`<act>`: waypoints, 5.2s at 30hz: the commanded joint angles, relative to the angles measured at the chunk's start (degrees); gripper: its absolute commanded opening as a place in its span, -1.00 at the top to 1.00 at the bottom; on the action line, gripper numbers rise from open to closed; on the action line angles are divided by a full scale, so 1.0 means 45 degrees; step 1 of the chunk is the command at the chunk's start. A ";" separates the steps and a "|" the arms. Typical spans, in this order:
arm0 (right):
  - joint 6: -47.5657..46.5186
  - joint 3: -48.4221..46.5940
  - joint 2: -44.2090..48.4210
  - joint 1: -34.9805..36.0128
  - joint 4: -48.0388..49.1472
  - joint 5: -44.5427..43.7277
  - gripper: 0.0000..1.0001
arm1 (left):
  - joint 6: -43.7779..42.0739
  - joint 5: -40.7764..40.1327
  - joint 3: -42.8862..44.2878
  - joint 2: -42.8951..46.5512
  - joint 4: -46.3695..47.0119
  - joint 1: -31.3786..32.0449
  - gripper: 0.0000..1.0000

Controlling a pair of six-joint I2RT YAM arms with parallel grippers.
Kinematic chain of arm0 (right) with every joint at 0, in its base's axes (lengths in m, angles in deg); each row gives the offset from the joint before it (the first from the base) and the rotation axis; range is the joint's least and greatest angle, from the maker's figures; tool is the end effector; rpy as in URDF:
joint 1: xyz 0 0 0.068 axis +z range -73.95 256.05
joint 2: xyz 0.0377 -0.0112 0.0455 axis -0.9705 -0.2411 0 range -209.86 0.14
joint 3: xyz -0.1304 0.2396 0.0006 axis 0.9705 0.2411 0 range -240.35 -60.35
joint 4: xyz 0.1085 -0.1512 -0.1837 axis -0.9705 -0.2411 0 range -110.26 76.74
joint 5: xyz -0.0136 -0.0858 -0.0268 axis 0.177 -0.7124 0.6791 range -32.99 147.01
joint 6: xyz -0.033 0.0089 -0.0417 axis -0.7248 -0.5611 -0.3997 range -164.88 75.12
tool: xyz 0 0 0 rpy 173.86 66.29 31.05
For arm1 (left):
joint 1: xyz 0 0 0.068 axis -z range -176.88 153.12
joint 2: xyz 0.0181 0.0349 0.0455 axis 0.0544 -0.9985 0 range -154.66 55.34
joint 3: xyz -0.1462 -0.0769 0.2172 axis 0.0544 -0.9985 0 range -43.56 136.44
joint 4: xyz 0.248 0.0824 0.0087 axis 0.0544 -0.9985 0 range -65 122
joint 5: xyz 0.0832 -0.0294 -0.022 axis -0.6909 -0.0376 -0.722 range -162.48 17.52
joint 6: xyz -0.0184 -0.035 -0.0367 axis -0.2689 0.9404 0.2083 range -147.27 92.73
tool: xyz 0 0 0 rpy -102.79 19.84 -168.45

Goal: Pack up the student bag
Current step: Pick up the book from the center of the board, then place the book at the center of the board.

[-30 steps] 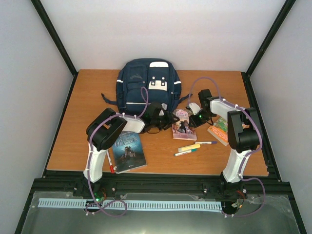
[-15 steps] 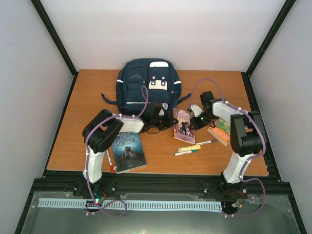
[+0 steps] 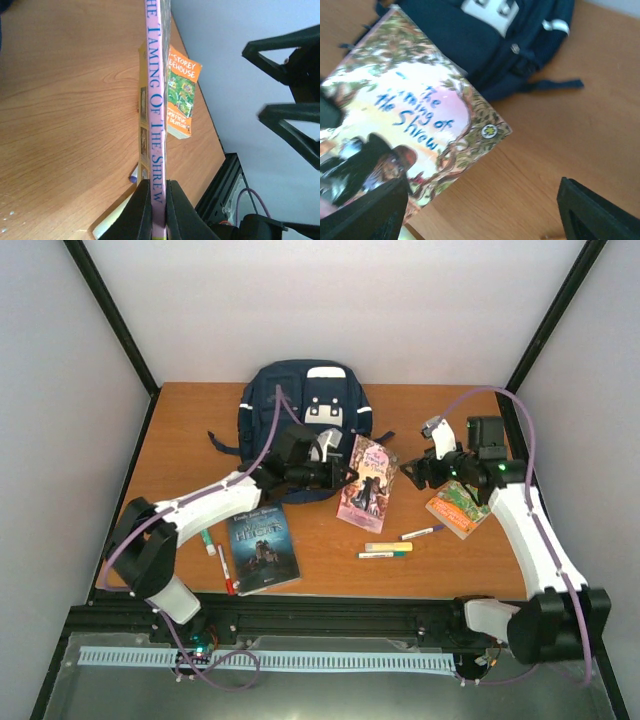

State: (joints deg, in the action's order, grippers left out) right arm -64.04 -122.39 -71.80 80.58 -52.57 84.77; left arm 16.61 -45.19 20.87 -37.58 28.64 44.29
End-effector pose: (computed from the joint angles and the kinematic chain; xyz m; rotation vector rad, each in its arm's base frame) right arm 0.2566 0.0370 0.3015 -0.6911 2.2471 0.4631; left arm 0.2656 -0.2540 0.2572 0.2630 2.3700 -1.3110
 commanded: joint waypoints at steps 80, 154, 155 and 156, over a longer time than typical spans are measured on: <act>0.2869 0.0701 0.0969 0.0917 0.3377 0.5026 0.94 | -0.1584 -0.3256 -0.0623 0.3869 -0.3383 -0.4760 -0.58; 0.4495 -0.0815 0.0573 -0.2551 -0.0502 0.5540 0.94 | -0.9031 -0.8796 0.8584 -0.2482 -0.7397 0.0481 0.98; 0.4499 -0.0848 0.0325 -0.2541 -0.0886 0.5974 0.94 | -0.8953 -0.8688 0.8751 -0.2525 -0.7372 0.0481 0.98; 0.4441 -0.0870 0.0023 -0.2545 -0.1337 0.6380 0.94 | -0.8877 -0.8648 0.8928 -0.2564 -0.7383 0.0481 0.98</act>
State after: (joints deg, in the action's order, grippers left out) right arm -45.50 -124.97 -67.87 69.44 -48.84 103.35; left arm -25.88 -86.92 55.95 -50.43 -8.71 46.08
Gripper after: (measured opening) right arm 0.045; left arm 0.009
